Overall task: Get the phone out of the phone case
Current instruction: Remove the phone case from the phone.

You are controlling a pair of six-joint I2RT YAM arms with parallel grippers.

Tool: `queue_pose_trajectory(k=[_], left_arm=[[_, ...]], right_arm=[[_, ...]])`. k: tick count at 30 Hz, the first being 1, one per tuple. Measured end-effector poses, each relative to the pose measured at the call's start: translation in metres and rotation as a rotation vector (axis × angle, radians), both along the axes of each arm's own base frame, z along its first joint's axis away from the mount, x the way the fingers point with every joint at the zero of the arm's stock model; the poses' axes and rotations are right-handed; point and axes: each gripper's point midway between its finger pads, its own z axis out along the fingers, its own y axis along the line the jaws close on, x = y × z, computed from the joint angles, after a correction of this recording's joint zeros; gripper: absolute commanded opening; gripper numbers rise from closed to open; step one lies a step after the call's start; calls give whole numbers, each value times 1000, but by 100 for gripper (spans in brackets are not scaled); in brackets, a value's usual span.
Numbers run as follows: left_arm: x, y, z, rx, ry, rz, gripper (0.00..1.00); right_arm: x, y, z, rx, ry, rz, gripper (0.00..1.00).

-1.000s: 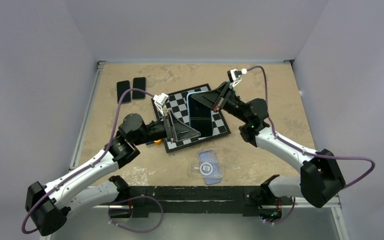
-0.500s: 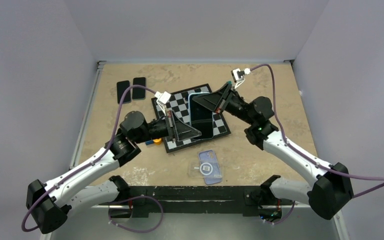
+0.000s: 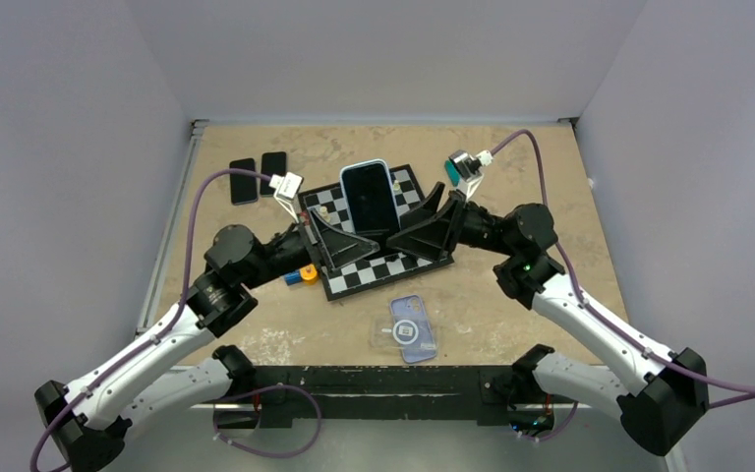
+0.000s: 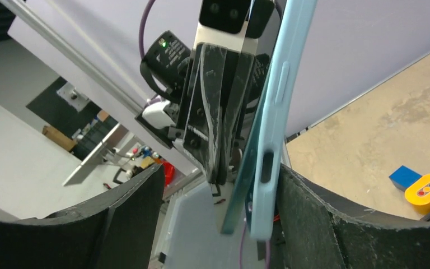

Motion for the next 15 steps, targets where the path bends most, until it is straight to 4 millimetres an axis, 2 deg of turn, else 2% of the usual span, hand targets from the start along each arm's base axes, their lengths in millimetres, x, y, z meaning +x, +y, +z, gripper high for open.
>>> queue_pose_trajectory(k=[4,8,9,15], left_arm=[[-1,8,12,-34,4,26,0],[-1,13,19,-63,19,42,0],[-1,13,20,-66,24,43,0],[2,10,23,-95,61,36,0]], right_arm=[[-13,-8,-7,-12,-80,-1,72],[-21,-15,-20,-22,-135,-20,52],[-20,-15,-22,-24,-141,-23,48],[-5,-4,-40,-63,-106,-24,44]])
